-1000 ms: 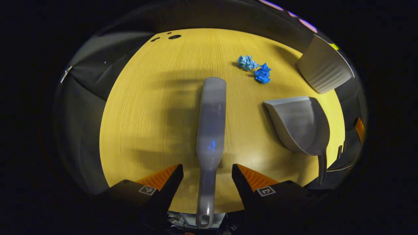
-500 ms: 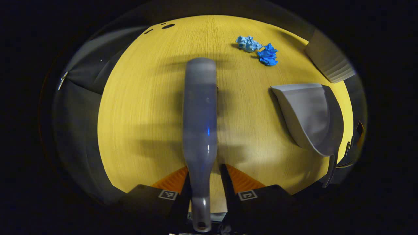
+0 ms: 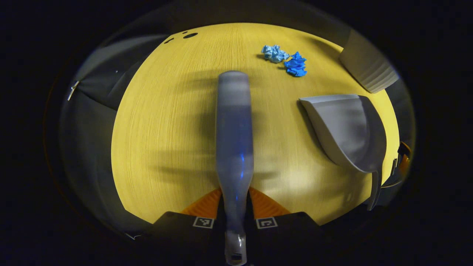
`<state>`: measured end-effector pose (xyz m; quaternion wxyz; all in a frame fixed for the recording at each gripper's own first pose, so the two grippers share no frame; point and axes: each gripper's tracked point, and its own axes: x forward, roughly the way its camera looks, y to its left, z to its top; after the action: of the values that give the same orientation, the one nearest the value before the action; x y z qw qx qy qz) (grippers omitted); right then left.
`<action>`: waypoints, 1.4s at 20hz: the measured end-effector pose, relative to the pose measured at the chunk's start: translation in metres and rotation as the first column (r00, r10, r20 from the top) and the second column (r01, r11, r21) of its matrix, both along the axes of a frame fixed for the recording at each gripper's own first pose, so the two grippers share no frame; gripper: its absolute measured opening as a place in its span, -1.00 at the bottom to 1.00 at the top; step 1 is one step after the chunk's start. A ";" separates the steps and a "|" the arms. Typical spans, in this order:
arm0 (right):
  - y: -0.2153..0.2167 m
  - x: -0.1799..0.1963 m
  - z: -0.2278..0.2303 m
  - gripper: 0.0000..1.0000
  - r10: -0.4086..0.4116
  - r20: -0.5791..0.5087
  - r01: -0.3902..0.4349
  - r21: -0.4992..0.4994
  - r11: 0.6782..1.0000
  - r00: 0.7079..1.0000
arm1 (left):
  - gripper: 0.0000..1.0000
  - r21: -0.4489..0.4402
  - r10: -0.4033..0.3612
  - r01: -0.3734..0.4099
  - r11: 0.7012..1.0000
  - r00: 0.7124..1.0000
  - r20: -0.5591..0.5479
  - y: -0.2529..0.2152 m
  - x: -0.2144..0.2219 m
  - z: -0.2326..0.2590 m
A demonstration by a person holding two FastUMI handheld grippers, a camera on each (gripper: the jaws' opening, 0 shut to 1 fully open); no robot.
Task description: Pick up the small broom and dustpan from the desktop, sweep the trash into the dustpan with the broom, and then empty the trash into the garbage bin.
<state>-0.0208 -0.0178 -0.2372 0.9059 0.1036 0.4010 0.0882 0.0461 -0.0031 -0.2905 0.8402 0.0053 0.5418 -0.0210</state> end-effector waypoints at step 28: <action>0.069 0.005 -0.080 0.99 -0.195 -0.235 0.173 -0.113 0.978 0.952 | -0.48 0.016 -0.309 0.312 0.950 0.933 0.186 0.045 0.123 0.063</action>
<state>-0.0156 0.0508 -0.3168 0.8576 0.1091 0.5017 -0.0284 0.1693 0.0414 -0.2272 0.8733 0.0870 0.4530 -0.1566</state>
